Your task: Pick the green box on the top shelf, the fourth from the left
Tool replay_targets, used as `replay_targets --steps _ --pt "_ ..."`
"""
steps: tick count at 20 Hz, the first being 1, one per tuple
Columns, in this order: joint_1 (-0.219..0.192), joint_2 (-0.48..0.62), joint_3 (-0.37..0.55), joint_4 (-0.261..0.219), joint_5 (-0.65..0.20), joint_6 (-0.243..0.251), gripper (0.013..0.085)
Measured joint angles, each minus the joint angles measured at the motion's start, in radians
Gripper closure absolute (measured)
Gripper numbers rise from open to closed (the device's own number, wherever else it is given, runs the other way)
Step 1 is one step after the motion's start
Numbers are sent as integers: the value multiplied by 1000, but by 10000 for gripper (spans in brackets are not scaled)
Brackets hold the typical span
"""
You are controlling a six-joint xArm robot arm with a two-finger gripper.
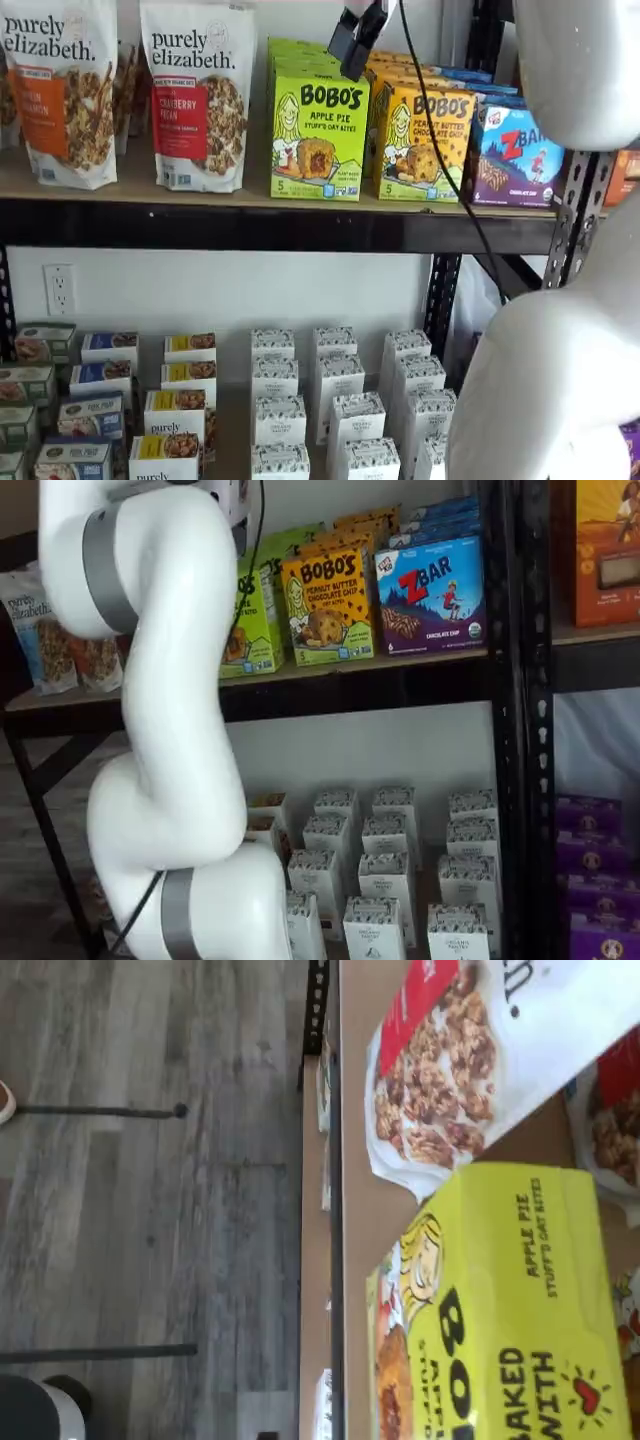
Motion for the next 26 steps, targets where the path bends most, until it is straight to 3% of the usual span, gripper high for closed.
replay_targets --steps 26 --pt "19 -15 142 -80 -130 -33 130"
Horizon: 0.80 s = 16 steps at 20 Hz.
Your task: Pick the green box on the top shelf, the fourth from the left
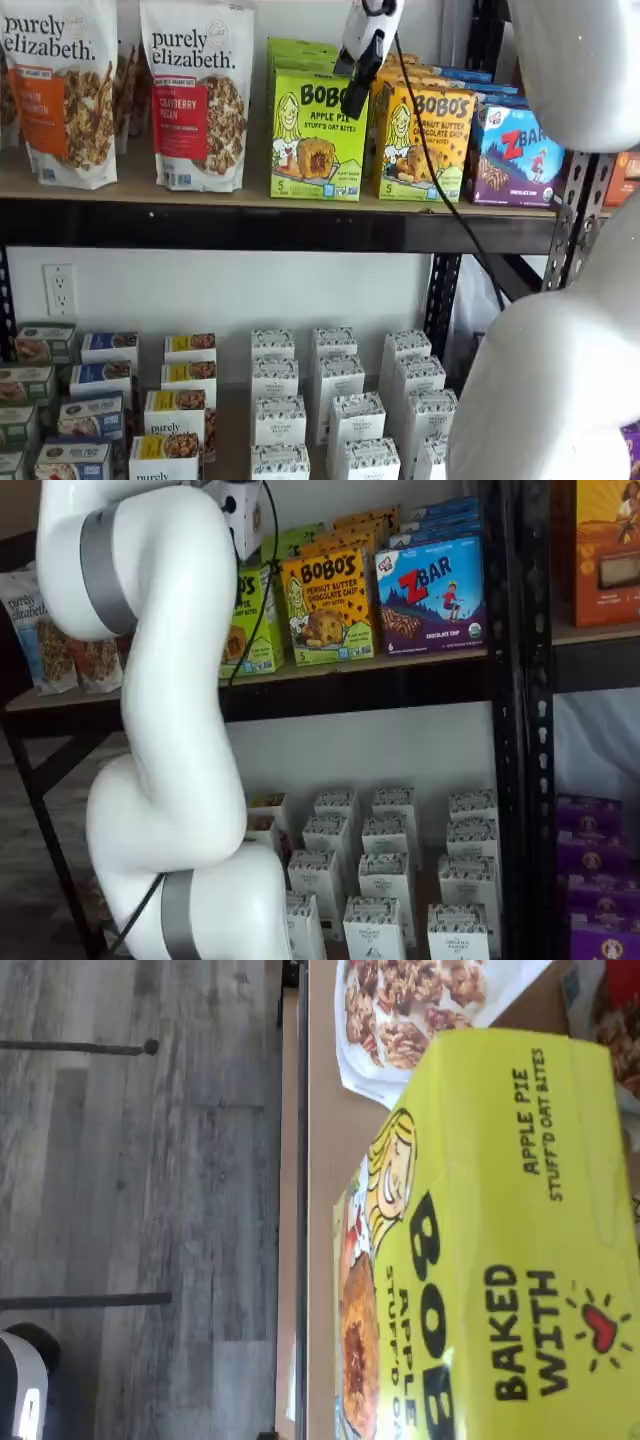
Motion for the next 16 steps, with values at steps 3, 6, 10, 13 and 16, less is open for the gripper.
replay_targets --steps 3,6,10,13,16 --pt "4 -2 10 -9 -6 1 130" --pt "5 -9 26 -11 -18 -1 130" --pt "4 -14 37 -7 -28 -4 170" --pt "4 -17 44 -6 -35 -4 210" --pt "2 -19 47 -3 -37 -6 290"
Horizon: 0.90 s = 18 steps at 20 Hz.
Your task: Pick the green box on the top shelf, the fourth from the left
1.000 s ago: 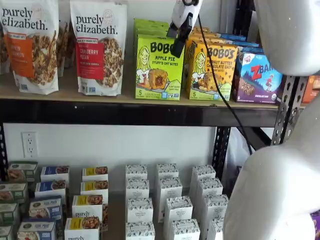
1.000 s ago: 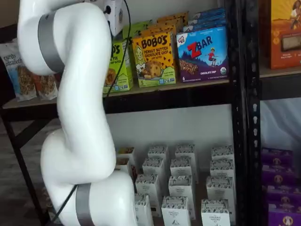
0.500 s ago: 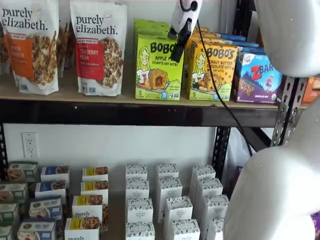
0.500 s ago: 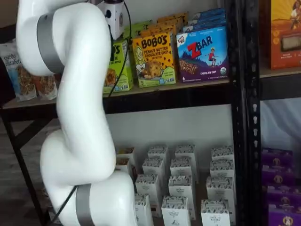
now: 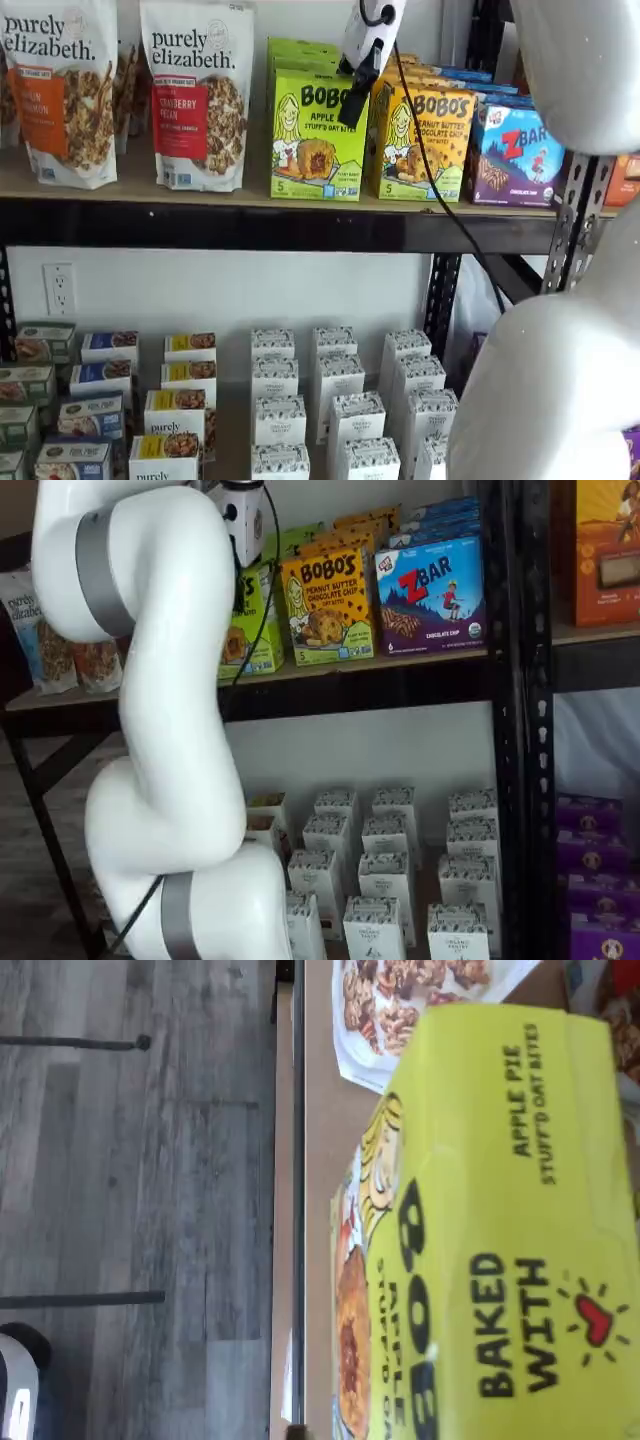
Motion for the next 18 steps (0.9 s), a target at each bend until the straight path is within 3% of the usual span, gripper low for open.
replay_targets --steps 3,18 --pt "-1 -2 2 2 -3 -1 370" --pt "-3 5 -11 -3 10 -2 370"
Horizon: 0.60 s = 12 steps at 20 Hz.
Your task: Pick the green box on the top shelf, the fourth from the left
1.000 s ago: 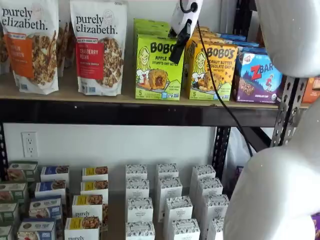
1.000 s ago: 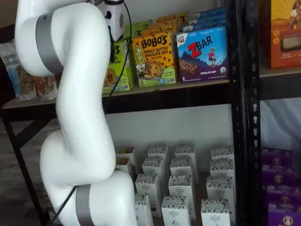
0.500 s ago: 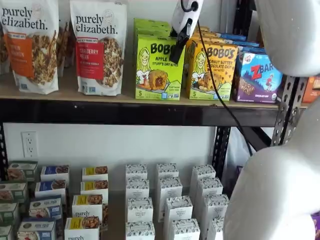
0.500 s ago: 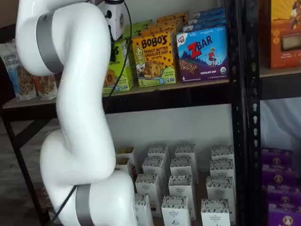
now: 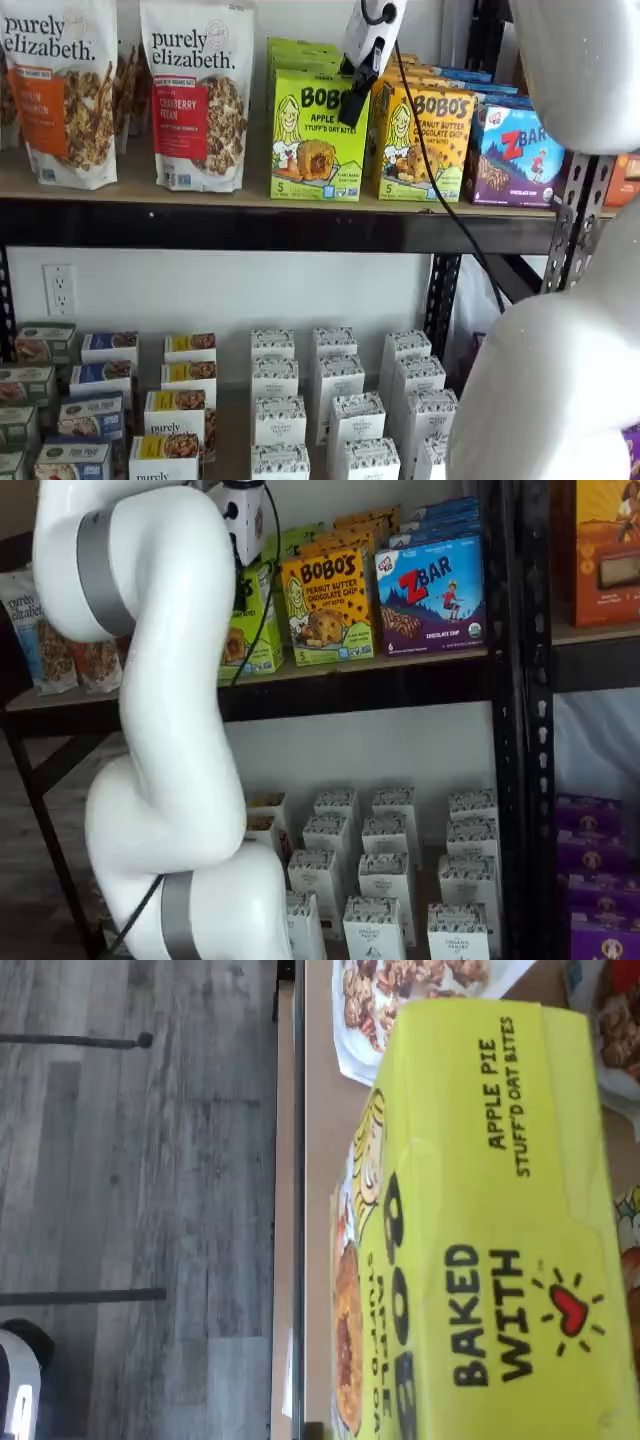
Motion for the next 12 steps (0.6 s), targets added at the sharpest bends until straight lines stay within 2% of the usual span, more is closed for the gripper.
replay_targets --steps 5,8,9,10,12 --pt "4 -3 5 -2 -5 3 370" --pt "5 -5 9 -1 -9 4 450" --pt "6 -5 10 -1 -9 4 450" --pt "6 -5 10 -1 -9 5 490" --pt "7 -2 6 -2 -2 6 490"
